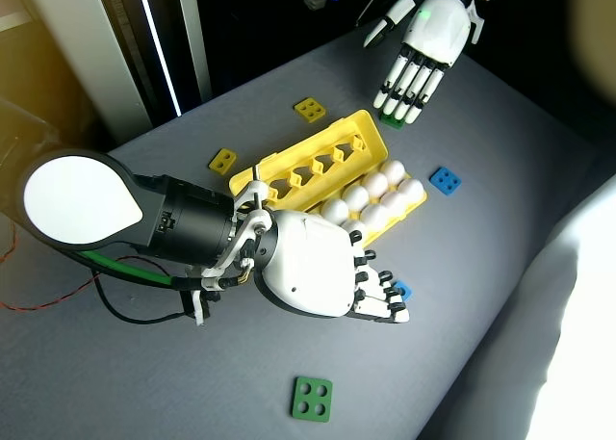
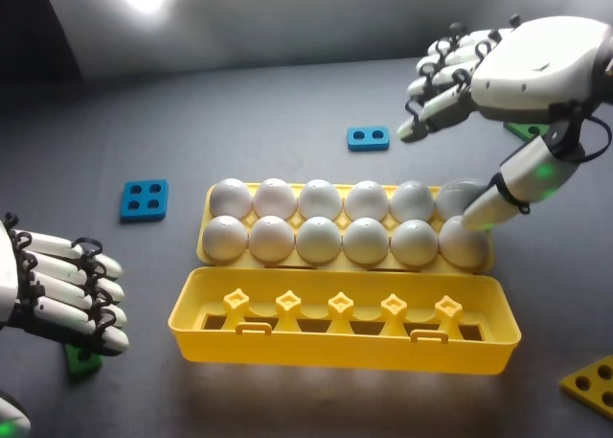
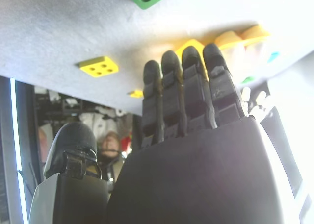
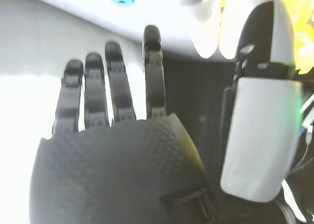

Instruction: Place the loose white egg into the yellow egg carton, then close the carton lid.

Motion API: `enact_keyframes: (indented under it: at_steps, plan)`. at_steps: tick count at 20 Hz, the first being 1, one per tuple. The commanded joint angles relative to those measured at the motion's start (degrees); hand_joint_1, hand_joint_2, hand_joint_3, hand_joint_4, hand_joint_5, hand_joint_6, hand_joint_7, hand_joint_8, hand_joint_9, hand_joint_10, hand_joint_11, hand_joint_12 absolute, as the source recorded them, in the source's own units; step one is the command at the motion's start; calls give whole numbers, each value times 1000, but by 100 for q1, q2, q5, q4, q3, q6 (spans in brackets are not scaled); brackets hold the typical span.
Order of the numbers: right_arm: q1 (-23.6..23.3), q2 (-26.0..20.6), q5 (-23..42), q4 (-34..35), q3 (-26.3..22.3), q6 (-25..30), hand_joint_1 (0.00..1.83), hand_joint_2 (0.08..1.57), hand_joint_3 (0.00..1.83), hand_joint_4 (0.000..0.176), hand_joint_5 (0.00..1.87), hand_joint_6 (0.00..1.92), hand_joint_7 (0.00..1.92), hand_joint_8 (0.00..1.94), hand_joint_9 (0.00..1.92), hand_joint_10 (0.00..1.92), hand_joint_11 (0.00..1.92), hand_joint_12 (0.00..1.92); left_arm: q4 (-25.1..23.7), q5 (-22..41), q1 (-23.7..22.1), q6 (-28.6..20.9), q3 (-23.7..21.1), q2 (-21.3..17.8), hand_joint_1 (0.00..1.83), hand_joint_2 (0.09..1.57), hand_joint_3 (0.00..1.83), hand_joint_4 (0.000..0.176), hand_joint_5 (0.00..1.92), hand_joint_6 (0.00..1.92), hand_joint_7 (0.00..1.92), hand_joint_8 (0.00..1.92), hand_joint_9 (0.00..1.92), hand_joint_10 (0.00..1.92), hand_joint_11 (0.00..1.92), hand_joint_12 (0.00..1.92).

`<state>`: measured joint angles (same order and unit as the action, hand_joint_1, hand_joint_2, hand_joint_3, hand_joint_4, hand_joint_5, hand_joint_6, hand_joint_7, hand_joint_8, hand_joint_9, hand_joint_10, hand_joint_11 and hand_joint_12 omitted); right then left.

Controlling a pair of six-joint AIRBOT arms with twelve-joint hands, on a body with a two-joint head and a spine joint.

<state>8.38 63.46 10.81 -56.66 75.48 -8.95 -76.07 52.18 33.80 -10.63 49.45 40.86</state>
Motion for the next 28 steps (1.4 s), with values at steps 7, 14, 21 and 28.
enact_keyframes:
  at_steps: [7,14,21,28]
  plan:
    - [-203,-921,349,103,-298,424,472,747,0,176,237,0,71,0,0,0,0,0,289,186,5,-92,-123,-112,0,1244,0,0,345,5,323,4,205,11,0,320]
    - [472,-2208,931,-719,-940,2078,414,757,0,109,187,0,96,6,3,1,0,0,413,-58,-25,-197,-50,-101,0,1248,0,0,335,3,312,2,197,6,0,294]
    - [720,-2994,963,-1458,-1282,3185,384,814,14,0,103,1,66,5,22,7,15,7,532,-160,58,-344,-131,-85,0,1235,0,0,309,7,308,4,216,8,0,330]
    - [1189,-3601,670,-1857,-1858,3287,420,802,3,0,49,0,25,0,1,0,9,9,531,-48,131,-445,-312,-36,0,1242,0,0,168,0,164,0,107,1,0,163]
